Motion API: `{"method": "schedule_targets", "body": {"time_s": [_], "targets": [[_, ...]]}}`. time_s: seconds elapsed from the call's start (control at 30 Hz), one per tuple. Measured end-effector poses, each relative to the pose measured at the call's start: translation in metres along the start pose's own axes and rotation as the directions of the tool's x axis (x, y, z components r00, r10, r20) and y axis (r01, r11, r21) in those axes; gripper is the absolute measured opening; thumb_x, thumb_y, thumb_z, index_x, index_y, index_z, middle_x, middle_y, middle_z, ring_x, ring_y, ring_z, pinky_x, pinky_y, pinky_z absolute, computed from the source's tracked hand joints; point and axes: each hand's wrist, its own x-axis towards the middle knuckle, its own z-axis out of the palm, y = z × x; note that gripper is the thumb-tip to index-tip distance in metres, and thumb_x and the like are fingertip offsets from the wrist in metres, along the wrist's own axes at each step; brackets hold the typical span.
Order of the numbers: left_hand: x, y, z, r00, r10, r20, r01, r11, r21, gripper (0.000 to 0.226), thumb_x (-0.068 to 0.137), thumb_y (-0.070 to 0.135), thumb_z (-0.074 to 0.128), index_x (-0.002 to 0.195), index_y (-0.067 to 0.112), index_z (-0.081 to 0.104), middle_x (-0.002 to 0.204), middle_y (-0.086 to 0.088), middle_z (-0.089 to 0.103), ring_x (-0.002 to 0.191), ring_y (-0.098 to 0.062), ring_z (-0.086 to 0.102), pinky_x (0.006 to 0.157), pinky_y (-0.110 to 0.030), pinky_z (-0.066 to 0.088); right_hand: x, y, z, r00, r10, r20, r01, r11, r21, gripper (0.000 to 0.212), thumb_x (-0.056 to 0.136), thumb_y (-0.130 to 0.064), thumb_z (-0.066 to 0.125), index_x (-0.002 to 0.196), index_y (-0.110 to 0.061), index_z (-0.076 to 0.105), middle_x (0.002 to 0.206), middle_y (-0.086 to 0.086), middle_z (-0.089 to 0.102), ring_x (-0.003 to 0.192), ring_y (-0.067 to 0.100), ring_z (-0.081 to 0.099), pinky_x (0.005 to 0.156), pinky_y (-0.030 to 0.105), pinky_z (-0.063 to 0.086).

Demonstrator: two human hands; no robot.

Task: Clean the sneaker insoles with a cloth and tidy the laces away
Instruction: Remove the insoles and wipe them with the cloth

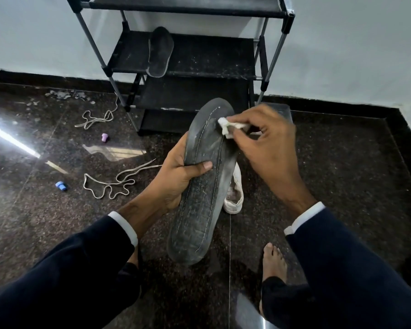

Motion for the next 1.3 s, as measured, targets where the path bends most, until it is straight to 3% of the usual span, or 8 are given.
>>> {"method": "schedule_targets", "body": {"time_s": [0.1,0.23,0.37,0.53,0.73,0.9,1.0,1.3], "targets": [[0.002,-0.001,0.000,1.000,-0.001,-0.009,0.001,1.000,-0.028,0.066,0.085,-0.016,0.061,0.144,0.008,0.044,0.120,-0.008,0.065,0.111,-0.019,0.064,0.093,-0.032,0.055,0.000,-0.008,-0.004,0.999,0.035,0.025,-0.038,0.991,0.125,0.017,0.085,-0.009,0.079,0.102,-0.012,0.079,0.094,0.000,0.071,0.085,0.008,0.065,0.074,0.017,0.050],[0.000,-0.003,0.004,0.999,-0.018,0.031,0.020,0.999,-0.045,0.065,0.081,-0.010,0.062,0.141,0.008,0.045,0.116,-0.009,0.064,0.110,-0.022,0.062,0.091,-0.032,0.055,-0.008,-0.013,0.006,0.886,-0.235,0.400,0.262,0.965,-0.013,0.018,0.085,-0.007,0.077,0.103,-0.009,0.078,0.096,0.003,0.067,0.088,0.014,0.063,0.075,0.031,0.054],[0.000,0.002,0.002,0.997,-0.004,0.075,0.004,1.000,-0.002,0.059,0.086,-0.019,0.059,0.138,0.008,0.046,0.110,-0.005,0.065,0.104,-0.017,0.064,0.088,-0.030,0.055,-0.006,-0.010,0.009,0.891,-0.286,0.352,0.345,0.931,-0.118,0.012,0.086,-0.006,0.072,0.097,-0.005,0.076,0.093,0.006,0.064,0.088,0.019,0.060,0.076,0.035,0.052],[-0.004,0.001,0.005,0.994,-0.028,0.109,0.025,0.999,0.028,0.064,0.085,-0.014,0.061,0.143,0.005,0.043,0.123,-0.012,0.063,0.113,-0.022,0.063,0.094,-0.032,0.054,0.001,0.002,-0.005,0.979,-0.131,0.157,0.153,0.978,-0.140,0.012,0.087,-0.006,0.075,0.099,-0.007,0.078,0.094,0.004,0.067,0.084,0.012,0.062,0.074,0.030,0.055],[-0.001,0.000,0.002,0.998,-0.047,0.038,0.047,0.999,-0.002,0.065,0.082,-0.011,0.063,0.140,0.014,0.049,0.122,-0.010,0.065,0.113,-0.022,0.064,0.096,-0.035,0.055,0.006,-0.002,-0.013,0.981,0.181,0.066,-0.192,0.947,0.256,0.016,0.081,-0.008,0.082,0.096,-0.013,0.080,0.093,0.000,0.075,0.086,0.009,0.070,0.079,0.028,0.057],[-0.002,-0.003,0.006,0.995,-0.061,0.083,0.061,0.998,-0.003,0.065,0.082,-0.013,0.060,0.142,0.008,0.044,0.119,-0.012,0.062,0.112,-0.021,0.062,0.092,-0.030,0.055,-0.008,-0.015,0.005,0.900,-0.166,0.402,0.171,0.985,0.025,0.016,0.082,-0.005,0.079,0.098,-0.009,0.078,0.093,0.002,0.068,0.085,0.012,0.064,0.075,0.031,0.055],[-0.002,-0.001,0.007,0.994,-0.046,0.100,0.044,0.999,0.025,0.063,0.084,-0.011,0.059,0.143,0.006,0.042,0.121,-0.015,0.061,0.116,-0.026,0.061,0.097,-0.037,0.054,-0.012,-0.013,0.016,0.921,-0.217,0.325,0.248,0.967,-0.055,0.014,0.084,-0.004,0.074,0.097,-0.008,0.077,0.092,0.003,0.065,0.084,0.015,0.062,0.074,0.035,0.054],[-0.016,-0.008,0.025,0.975,-0.125,0.181,0.105,0.987,0.119,0.071,0.087,-0.011,0.062,0.150,0.011,0.037,0.139,-0.015,0.058,0.128,-0.026,0.058,0.106,-0.039,0.049,0.004,-0.006,0.002,0.996,-0.039,-0.075,0.032,0.994,-0.100,0.011,0.084,-0.008,0.079,0.095,-0.010,0.079,0.093,0.002,0.070,0.081,0.007,0.063,0.074,0.018,0.052]]}}
